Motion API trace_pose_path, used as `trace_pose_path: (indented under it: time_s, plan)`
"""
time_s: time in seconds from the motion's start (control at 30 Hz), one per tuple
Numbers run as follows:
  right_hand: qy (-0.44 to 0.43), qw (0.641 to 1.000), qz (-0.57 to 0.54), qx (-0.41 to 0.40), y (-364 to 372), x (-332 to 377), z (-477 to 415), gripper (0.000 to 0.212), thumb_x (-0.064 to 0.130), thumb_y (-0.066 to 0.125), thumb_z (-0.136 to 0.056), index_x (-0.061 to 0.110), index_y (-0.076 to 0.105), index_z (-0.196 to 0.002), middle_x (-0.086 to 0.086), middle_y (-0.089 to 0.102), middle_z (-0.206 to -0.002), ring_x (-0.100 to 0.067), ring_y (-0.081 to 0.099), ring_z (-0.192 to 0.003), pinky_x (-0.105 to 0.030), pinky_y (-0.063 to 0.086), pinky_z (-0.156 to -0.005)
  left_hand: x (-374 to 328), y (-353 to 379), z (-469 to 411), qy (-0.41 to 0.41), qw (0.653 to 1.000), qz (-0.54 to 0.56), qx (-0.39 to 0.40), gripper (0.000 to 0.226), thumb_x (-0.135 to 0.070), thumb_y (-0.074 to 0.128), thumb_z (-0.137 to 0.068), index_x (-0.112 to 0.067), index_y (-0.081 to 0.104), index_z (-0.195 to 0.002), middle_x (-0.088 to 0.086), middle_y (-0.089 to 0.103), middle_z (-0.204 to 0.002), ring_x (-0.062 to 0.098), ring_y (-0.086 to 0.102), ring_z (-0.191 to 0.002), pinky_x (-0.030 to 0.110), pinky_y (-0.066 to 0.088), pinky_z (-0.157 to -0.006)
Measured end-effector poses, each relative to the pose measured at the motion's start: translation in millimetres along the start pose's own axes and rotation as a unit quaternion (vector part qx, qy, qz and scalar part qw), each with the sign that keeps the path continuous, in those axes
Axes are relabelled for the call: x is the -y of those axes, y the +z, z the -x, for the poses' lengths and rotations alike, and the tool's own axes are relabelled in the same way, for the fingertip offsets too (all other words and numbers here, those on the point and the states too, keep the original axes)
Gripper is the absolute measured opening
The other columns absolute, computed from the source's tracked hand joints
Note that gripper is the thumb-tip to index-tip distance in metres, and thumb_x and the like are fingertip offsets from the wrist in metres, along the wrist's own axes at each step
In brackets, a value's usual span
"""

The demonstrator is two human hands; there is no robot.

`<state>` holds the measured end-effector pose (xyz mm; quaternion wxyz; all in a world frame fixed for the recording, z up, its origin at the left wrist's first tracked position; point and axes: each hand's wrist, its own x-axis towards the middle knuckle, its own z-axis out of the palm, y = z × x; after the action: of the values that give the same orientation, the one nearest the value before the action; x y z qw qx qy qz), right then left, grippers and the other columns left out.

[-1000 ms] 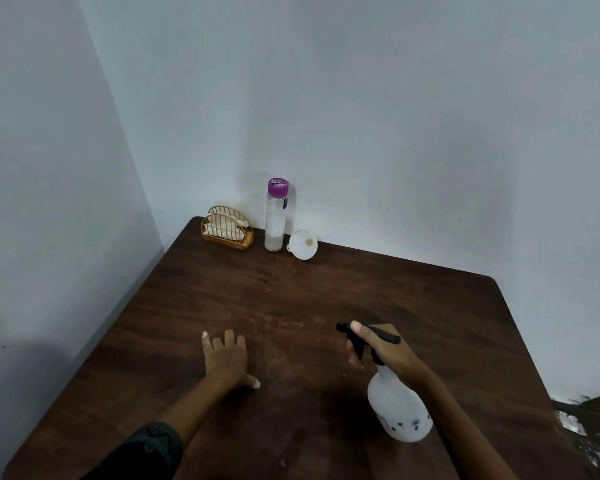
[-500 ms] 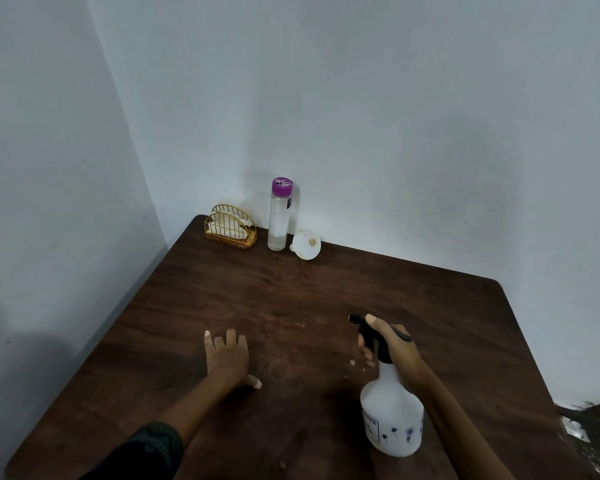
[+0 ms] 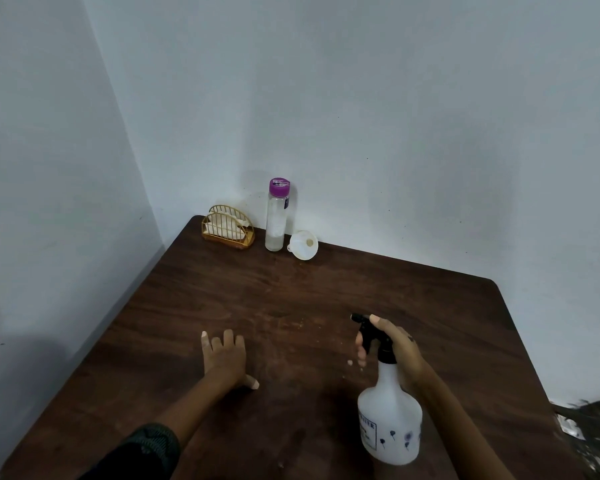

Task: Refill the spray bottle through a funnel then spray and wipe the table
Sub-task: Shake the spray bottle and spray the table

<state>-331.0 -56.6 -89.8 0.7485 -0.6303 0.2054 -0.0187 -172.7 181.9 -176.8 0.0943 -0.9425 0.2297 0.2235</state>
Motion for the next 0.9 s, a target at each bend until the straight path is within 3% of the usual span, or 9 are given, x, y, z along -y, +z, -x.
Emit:
trace_pose_path:
  time_s: [0.1, 0.2, 0.3, 0.47, 0.6, 0.73, 0.83, 0.9]
  plan:
    - [-0.011, 1.0, -0.005, 0.002, 2.6, 0.4, 0.1, 0.051, 0.036, 0.047, -0.088, -0.011, 0.064, -0.084, -0.031, 0.062, -0.074, -0.04, 0.06, -0.069, -0.048, 0.049, -0.072, 0.7, 0.0, 0.5, 0.0, 1.0, 0.004, -0.003, 0.104, -0.069, 0.066, -0.067, -0.014, 0.022, -0.143, 0.01, 0.022, -0.148, 0.033, 0.028, -0.136, 0.056, -0.002, -0.114]
    - [-0.029, 0.998, 0.006, -0.05, 1.1, -2.1, 3.0, 0.051, 0.043, 0.05, -0.086, -0.005, 0.063, -0.076, -0.019, 0.054, -0.061, -0.027, 0.051, -0.055, -0.035, 0.047, -0.056, 1.0, 0.0, 0.6, 0.0, 1.0, 0.001, -0.004, 0.104, -0.069, 0.065, -0.067, -0.015, 0.022, -0.144, 0.01, 0.022, -0.148, 0.033, 0.028, -0.136, 0.057, -0.002, -0.114]
    - [-0.035, 0.997, -0.011, -0.064, 2.1, -2.3, 4.9, 0.05, 0.044, 0.05, -0.088, -0.003, 0.062, -0.076, -0.015, 0.051, -0.061, -0.022, 0.048, -0.054, -0.03, 0.044, -0.051, 1.3, -1.0, 1.2, -0.002, 1.0, 0.003, 0.0, 0.105, -0.069, 0.065, -0.067, -0.014, 0.021, -0.145, 0.011, 0.021, -0.15, 0.034, 0.027, -0.137, 0.058, -0.002, -0.113]
    - [-0.05, 0.997, -0.024, -0.059, 9.2, 1.8, 3.2, 0.048, 0.029, 0.04, -0.097, -0.011, 0.064, -0.083, -0.03, 0.062, -0.074, -0.037, 0.061, -0.068, -0.037, 0.055, -0.064, -1.6, -5.6, 1.7, -0.004, 1.0, 0.007, 0.012, 0.104, -0.066, 0.068, -0.067, -0.014, 0.022, -0.144, 0.012, 0.021, -0.15, 0.035, 0.027, -0.137, 0.06, -0.004, -0.112]
    - [-0.053, 0.993, -0.003, -0.102, 10.2, -0.6, 4.3, 0.049, 0.042, 0.053, -0.087, -0.005, 0.062, -0.075, -0.017, 0.053, -0.063, -0.023, 0.049, -0.052, -0.03, 0.045, -0.049, -0.8, -4.2, 1.0, 0.001, 1.0, 0.008, 0.01, 0.106, -0.067, 0.067, -0.067, -0.014, 0.02, -0.145, 0.012, 0.02, -0.151, 0.034, 0.026, -0.138, 0.058, -0.004, -0.113]
    - [-0.027, 0.999, -0.012, -0.046, 9.1, 2.3, 6.4, 0.048, 0.042, 0.051, -0.086, -0.003, 0.066, -0.079, -0.022, 0.055, -0.067, -0.03, 0.052, -0.057, -0.037, 0.049, -0.057, 0.6, -8.5, 3.9, -0.004, 0.999, 0.028, 0.039, 0.1, -0.065, 0.066, -0.07, -0.016, 0.022, -0.145, 0.012, 0.018, -0.152, 0.034, 0.024, -0.139, 0.058, -0.004, -0.113]
    - [-0.013, 1.0, -0.021, -0.01, 8.9, 4.1, 5.9, 0.049, 0.04, 0.052, -0.086, -0.006, 0.067, -0.084, -0.028, 0.061, -0.073, -0.037, 0.059, -0.067, -0.05, 0.046, -0.074, -13.2, -29.0, 11.2, 0.026, 0.983, 0.179, 0.042, 0.071, -0.056, 0.06, -0.081, -0.026, 0.036, -0.14, 0.007, 0.03, -0.15, 0.031, 0.026, -0.139, 0.056, 0.001, -0.114]
    - [-0.011, 1.0, -0.016, 0.001, 10.1, 6.0, 4.8, 0.055, 0.044, 0.055, -0.083, -0.009, 0.065, -0.085, -0.03, 0.061, -0.074, -0.038, 0.059, -0.069, -0.053, 0.043, -0.076, -30.2, -43.2, 17.6, 0.101, 0.918, 0.381, -0.032, 0.049, -0.039, 0.061, -0.087, -0.031, 0.047, -0.134, -0.001, 0.046, -0.14, 0.022, 0.038, -0.135, 0.046, 0.018, -0.115]
